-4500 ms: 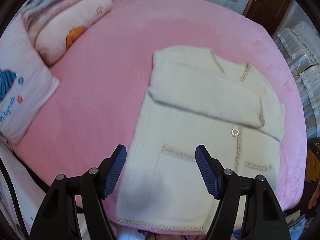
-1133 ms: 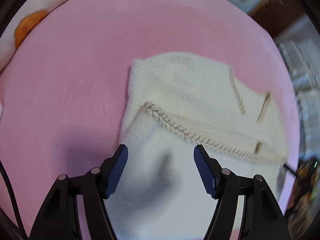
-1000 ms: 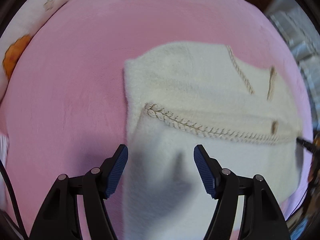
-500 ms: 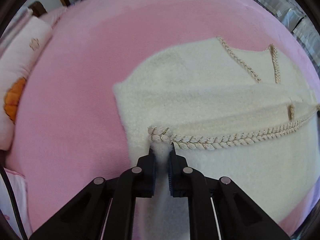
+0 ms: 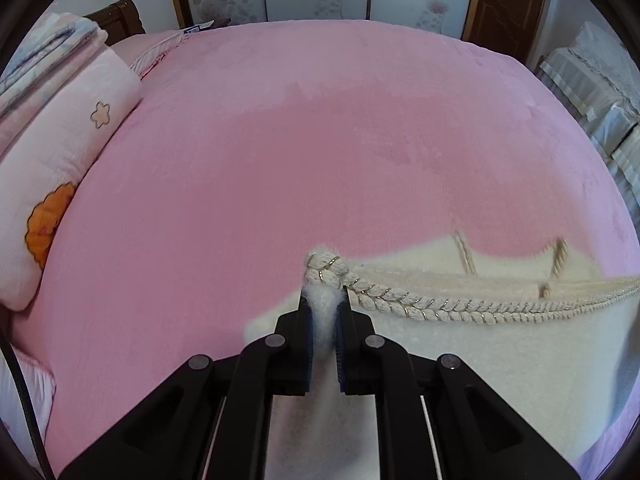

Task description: Fold large clothes

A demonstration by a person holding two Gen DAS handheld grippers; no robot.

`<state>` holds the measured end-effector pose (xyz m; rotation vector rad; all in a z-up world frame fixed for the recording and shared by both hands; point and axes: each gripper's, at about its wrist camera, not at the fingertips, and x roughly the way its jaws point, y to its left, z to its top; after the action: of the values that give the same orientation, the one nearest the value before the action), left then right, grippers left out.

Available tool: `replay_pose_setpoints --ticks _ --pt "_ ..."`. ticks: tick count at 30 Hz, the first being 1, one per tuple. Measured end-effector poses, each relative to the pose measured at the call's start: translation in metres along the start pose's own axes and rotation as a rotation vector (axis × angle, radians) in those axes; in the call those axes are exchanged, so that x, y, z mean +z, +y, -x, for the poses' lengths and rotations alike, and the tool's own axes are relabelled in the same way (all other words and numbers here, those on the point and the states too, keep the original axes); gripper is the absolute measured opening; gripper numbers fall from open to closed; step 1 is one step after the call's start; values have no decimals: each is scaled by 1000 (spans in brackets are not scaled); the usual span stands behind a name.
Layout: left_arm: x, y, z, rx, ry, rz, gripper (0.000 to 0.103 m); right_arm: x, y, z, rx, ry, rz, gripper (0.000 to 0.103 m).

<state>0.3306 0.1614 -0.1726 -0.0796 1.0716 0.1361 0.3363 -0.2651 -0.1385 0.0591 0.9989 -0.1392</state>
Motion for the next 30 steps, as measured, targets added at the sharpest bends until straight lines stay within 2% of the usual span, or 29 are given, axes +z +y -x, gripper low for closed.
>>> replay_pose_setpoints --ticks 4,9,12,16,17,19,21,22,23,25,26,28,30 --pt "20 -5 -51 48 55 50 7 23 6 -46 -34 10 -3 7" --pt "7 -3 -97 109 94 88 8 28 22 -93 -76 23 44 7" --pt "-3 -7 -110 144 85 50 10 23 31 -116 -104 45 92 7" --pt "-10 -15 -109 188 64 7 15 15 40 -129 -138 66 144 8" --pt "-10 -17 -106 197 64 3 24 15 43 -126 -145 69 159 11" --pt "-10 -19 -95 228 69 0 32 17 45 -115 -170 63 183 13" --pt "-15 -19 -70 228 36 31 36 16 49 -92 -201 38 197 21" --pt "-19 -22 -55 215 11 45 44 13 51 -77 -205 13 190 23" --pt "-26 -27 -36 196 -15 50 59 9 53 -59 -187 -18 174 32" --pt "-40 -39 -7 157 -60 54 77 -5 63 -26 -86 -60 141 46" --pt "-49 -48 7 118 -86 55 81 -13 71 -12 -14 -83 127 47" --pt "-65 -69 22 55 -118 64 82 -30 93 6 119 -98 128 47" --pt "-74 -85 20 32 -121 79 82 -42 124 7 226 -58 152 47"
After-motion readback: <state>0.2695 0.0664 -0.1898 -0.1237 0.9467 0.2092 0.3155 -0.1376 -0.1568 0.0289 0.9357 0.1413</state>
